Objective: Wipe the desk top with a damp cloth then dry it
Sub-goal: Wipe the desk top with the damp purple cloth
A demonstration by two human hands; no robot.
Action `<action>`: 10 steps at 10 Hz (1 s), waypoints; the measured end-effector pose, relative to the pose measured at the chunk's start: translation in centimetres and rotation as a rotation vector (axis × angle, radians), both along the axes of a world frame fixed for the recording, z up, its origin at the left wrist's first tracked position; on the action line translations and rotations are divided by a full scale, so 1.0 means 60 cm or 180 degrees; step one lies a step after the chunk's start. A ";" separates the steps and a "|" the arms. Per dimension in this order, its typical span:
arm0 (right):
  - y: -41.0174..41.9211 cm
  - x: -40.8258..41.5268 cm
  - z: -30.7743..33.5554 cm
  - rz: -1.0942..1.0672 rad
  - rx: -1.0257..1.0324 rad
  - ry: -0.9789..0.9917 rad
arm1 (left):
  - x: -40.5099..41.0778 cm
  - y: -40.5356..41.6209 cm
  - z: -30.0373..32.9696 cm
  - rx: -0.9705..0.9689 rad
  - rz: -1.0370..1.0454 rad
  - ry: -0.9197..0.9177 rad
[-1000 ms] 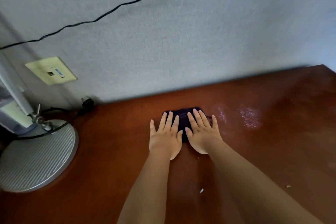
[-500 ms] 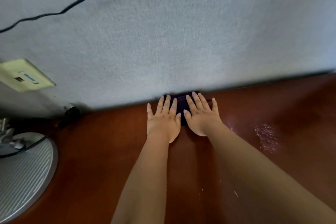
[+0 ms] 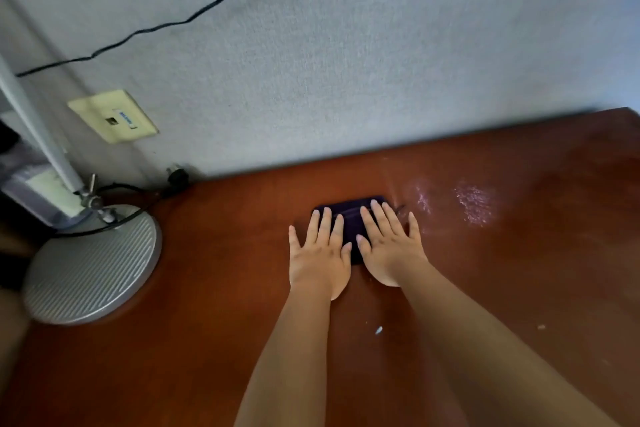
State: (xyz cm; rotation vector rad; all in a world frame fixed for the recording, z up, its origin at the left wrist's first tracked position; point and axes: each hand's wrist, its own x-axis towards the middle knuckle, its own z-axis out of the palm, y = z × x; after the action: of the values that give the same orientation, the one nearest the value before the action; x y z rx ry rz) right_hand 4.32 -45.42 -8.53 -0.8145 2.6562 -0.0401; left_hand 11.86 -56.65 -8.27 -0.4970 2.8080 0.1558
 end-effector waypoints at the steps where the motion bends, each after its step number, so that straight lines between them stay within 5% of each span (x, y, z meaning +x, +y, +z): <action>1: 0.027 0.052 0.001 -0.0035 0.0023 -0.0048 | 0.049 0.025 0.002 -0.0005 -0.0063 -0.0091; 5: 0.061 0.117 0.000 -0.0032 0.0104 -0.0086 | 0.109 0.049 0.001 -0.0045 -0.0246 -0.0064; 10: -0.080 -0.117 -0.004 0.0191 0.0020 0.0040 | -0.111 -0.078 0.000 -0.0020 0.0105 -0.0020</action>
State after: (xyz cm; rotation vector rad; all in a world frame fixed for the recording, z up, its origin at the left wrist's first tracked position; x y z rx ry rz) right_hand -2.71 -50.24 -8.75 -0.8945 2.6408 -0.0111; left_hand 5.23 -61.35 -8.26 -0.5447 2.7962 0.1519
